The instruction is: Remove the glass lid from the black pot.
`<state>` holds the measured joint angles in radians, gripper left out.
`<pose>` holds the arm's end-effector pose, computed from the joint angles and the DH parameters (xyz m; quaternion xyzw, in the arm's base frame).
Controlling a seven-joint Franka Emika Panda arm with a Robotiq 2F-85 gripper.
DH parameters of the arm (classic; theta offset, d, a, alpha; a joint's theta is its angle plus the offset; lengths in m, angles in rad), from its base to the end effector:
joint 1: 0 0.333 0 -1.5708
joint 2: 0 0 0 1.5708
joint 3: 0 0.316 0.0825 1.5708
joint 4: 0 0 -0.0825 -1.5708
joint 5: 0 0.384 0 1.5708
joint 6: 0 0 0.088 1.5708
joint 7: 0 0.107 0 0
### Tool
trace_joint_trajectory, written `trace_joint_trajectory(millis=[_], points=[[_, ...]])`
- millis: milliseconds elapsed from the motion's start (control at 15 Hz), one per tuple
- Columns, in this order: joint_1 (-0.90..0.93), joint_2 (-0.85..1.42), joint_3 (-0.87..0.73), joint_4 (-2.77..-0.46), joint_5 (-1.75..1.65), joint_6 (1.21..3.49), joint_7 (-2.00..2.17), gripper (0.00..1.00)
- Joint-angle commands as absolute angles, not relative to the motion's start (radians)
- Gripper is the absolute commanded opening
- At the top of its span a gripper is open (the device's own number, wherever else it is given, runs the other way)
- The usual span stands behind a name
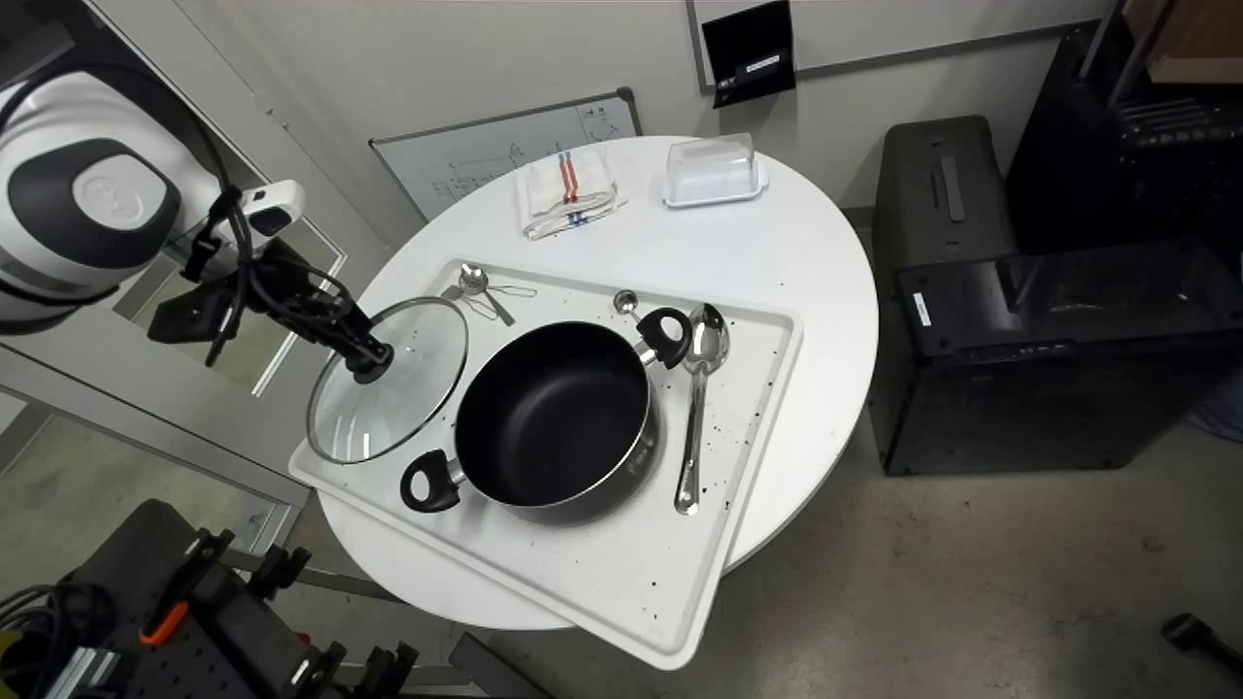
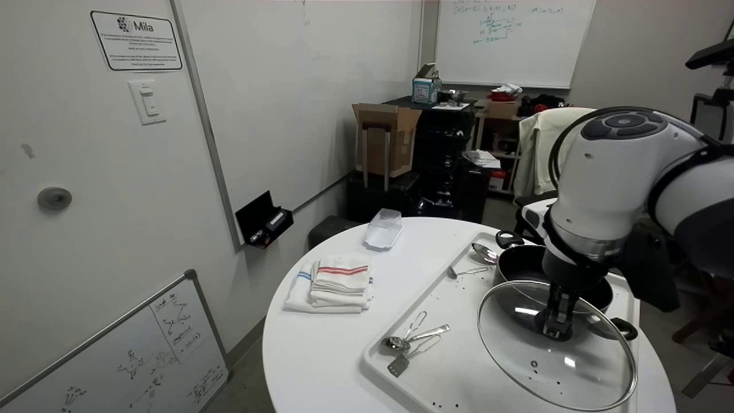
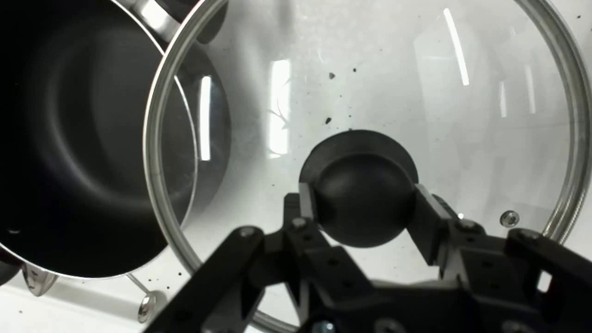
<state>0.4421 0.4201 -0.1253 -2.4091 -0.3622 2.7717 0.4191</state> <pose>0.4531 0.1596 0.1359 0.9881 0.1238 0.0022 0.0910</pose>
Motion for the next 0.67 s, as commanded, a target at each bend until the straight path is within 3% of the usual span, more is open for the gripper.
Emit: trace_joint_trajectory(millis=[0,600], points=[[0.507,0.431,-0.141,-2.397,-0.428,2.791,0.489,0.25],[0.535,0.603,-0.157,-2.318,-0.389,2.937,0.452,0.25]])
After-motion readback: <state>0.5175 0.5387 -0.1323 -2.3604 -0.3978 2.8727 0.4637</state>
